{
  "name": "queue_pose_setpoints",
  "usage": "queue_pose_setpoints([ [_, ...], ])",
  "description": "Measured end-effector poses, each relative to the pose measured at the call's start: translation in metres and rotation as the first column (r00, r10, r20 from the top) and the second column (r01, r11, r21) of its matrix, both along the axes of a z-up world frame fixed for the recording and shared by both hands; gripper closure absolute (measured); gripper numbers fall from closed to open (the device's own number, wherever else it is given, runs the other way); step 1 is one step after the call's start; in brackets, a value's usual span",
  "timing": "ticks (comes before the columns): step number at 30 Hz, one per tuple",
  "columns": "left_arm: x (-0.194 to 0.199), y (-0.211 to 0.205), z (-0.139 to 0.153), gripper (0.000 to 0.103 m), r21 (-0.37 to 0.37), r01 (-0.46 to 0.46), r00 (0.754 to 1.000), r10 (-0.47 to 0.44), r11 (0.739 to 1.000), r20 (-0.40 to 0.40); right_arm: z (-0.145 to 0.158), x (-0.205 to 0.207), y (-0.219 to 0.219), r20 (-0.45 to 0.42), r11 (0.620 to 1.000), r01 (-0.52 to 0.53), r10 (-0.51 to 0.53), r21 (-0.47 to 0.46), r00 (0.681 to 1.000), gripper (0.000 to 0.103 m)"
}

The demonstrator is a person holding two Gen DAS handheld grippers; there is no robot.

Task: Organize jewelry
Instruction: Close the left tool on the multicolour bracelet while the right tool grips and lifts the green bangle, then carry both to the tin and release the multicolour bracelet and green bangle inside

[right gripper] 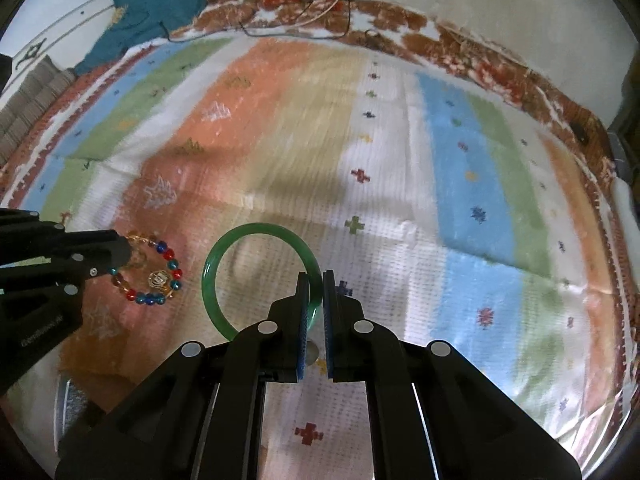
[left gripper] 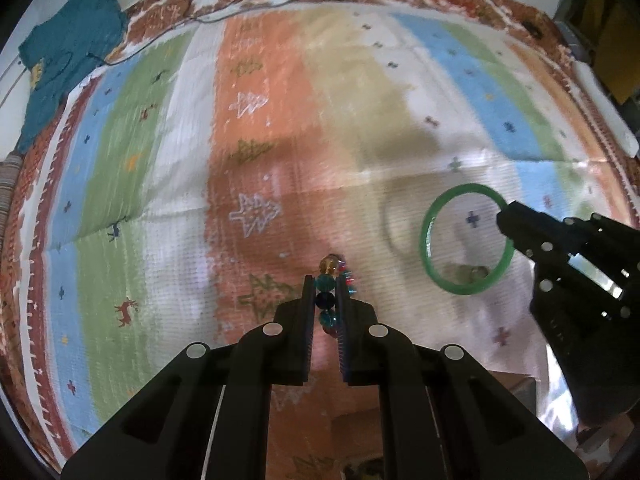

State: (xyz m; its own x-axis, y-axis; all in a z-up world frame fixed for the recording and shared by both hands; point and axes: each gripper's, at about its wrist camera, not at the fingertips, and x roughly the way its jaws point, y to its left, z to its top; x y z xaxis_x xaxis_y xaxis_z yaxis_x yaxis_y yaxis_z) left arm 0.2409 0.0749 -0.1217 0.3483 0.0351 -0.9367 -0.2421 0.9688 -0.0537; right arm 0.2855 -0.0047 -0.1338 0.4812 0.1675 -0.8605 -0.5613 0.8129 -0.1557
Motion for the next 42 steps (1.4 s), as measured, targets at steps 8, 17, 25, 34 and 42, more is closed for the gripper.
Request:
queue_pose_setpoints([
  [8, -0.011, 0.002, 0.031, 0.094, 0.006, -0.020, 0.995, 0.019, 1.000, 0.100, 0.018, -0.013, -0.005, 0.054, 1.000, -0.014, 0.013, 0.022, 0.998, 0.095],
  [17, -0.027, 0.001, 0.058, 0.094, -0.013, -0.011, 0.986, 0.013, 1.000, 0.168, 0.039, -0.026, -0.014, 0.082, 0.997, -0.015, 0.009, 0.078, 0.997, 0.095],
  [25, -0.046, -0.008, 0.081, 0.094, -0.035, 0.008, 0.973, 0.000, 0.999, 0.229, 0.061, -0.048, -0.022, 0.106, 0.992, -0.021, 0.007, 0.127, 0.994, 0.095],
  [34, -0.070, -0.019, 0.101, 0.094, -0.044, 0.023, 0.960, -0.010, 0.999, 0.281, 0.072, -0.068, -0.033, 0.098, 0.987, -0.023, 0.007, 0.161, 0.995, 0.095],
  [42, -0.090, -0.028, 0.110, 0.094, -0.040, 0.041, 0.951, -0.027, 0.998, 0.309, 0.075, -0.082, -0.040, 0.097, 0.986, -0.027, 0.011, 0.165, 0.995, 0.095],
])
